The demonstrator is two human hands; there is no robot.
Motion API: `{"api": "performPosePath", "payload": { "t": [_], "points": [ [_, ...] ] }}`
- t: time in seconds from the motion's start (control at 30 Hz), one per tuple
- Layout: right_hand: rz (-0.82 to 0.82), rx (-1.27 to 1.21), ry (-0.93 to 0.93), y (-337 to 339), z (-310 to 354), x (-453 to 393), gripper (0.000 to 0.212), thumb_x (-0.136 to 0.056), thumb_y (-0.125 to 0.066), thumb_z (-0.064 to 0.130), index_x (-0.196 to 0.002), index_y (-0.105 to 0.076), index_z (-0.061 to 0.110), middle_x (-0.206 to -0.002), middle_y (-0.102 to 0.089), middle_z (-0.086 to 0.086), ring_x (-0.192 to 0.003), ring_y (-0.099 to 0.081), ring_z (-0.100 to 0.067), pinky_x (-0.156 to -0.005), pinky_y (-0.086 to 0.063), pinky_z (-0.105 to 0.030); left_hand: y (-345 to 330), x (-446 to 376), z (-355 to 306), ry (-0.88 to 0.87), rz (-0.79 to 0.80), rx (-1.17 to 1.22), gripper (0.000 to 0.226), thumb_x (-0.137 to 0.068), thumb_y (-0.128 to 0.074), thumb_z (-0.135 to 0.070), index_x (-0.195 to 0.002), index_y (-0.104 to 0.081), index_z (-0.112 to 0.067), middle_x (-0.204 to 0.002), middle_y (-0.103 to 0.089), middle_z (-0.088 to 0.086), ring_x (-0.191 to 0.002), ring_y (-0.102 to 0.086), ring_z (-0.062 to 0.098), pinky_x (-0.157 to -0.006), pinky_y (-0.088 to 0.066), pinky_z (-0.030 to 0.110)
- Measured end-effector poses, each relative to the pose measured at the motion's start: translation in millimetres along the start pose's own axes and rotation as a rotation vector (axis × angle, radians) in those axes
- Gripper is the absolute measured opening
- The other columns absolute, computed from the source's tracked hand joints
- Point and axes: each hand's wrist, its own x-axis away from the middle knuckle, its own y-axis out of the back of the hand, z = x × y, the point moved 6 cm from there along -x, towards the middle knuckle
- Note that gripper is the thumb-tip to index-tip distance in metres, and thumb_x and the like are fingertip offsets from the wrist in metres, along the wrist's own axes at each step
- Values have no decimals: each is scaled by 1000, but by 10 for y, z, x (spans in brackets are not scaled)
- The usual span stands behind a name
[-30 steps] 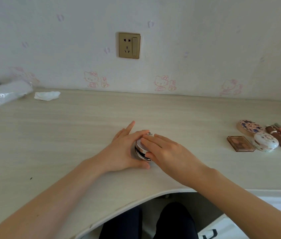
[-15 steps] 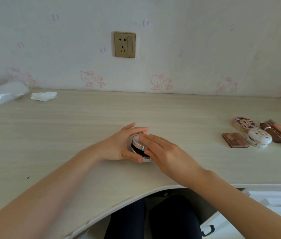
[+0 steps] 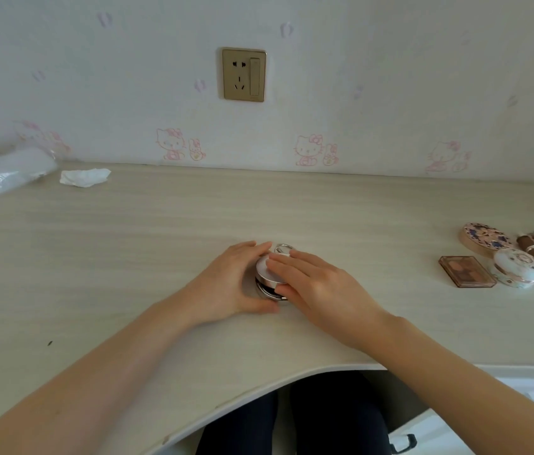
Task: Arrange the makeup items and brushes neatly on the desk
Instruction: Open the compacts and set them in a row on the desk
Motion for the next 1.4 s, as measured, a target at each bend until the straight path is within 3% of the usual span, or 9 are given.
{"api": "performPosePath", "payload": {
  "t": [0.17, 0.37, 0.5, 0.57, 0.67, 0.9, 1.07, 1.2, 1.4],
  "points": [
    [86, -40, -82, -22, -49, -60, 36, -98, -50, 25, -130, -57, 10, -136, -56, -5, -127, -51, -29, -97, -48, -42, 14, 67, 62, 154, -123, 165, 102, -50, -82, -60, -140, -39, -38, -107, -50, -48, -111, -44, -22, -93, -32, 2],
    [74, 12, 11, 54, -18, -151, 27, -96, -53, 20, -120, -62, 10, -115, -68, -5, -101, -65, -29, -76, -56, -40, 13, 56, 51, 171, -159, 141, 107, -49, -82, -59, -142, -33, -38, -107, -47, -41, -117, -45, -3, -96, -32, 16],
    [162, 11, -67, 15, -128, -241, 33, -101, -43, 27, -130, -53, 16, -126, -62, 0, -107, -61, -26, -83, -50, -37, 30, 62, 79, 182, -191, 127, 105, -54, -86, -49, -143, -31, -38, -104, -48, -42, -113, -42, -6, -88, -28, 4],
    [213, -6, -115, 5, -196, -302, 36, -102, -37, 31, -134, -49, 21, -128, -60, 2, -108, -59, -25, -86, -48, -37, 32, 66, 85, 186, -198, 152, 105, -54, -87, -47, -143, -31, -37, -106, -53, -36, -116, -44, -5, -91, -29, 8],
    [271, -47, -170, 29, -265, -410, 36, -102, -32, 36, -132, -50, 24, -121, -64, 4, -104, -60, -23, -85, -47, -37, 37, 66, 75, 187, -201, 179, 106, -55, -88, -44, -143, -31, -35, -110, -59, -28, -120, -44, -2, -97, -30, 19],
    [313, -226, -235, 56, -374, -506, 35, -102, -31, 39, -121, -57, 26, -102, -68, 6, -92, -59, -19, -82, -47, -36, 33, 77, 67, 186, -208, 198, 105, -53, -88, -47, -141, -30, -38, -112, -62, -24, -118, -45, -5, -94, -31, 16],
    [290, -355, -282, 28, -439, -455, 33, -101, -34, 40, -122, -58, 28, -104, -68, 9, -94, -60, -15, -85, -47, -32, 21, 89, 88, 208, -215, 220, 104, -49, -87, -50, -136, -31, -40, -109, -62, -28, -112, -45, -15, -90, -31, 11],
    [215, -485, -351, -10, -498, -347, 43, -99, -38, 42, -138, -45, 25, -133, -55, 8, -118, -51, -6, -95, -37, -19, 19, 105, 72, 209, -217, 214, 103, -47, -85, -53, -134, -32, -39, -109, -61, -26, -110, -47, -15, -88, -32, 10],
    [34, -501, -503, -90, -525, 44, 55, -96, -42, 44, -146, -28, 25, -141, -48, 8, -129, -44, -10, -103, -37, -27, 15, 117, 58, 220, -219, 169, 103, -46, -81, -61, -134, -31, -39, -108, -58, -29, -111, -47, -11, -89, -32, 12]
  ]
}}
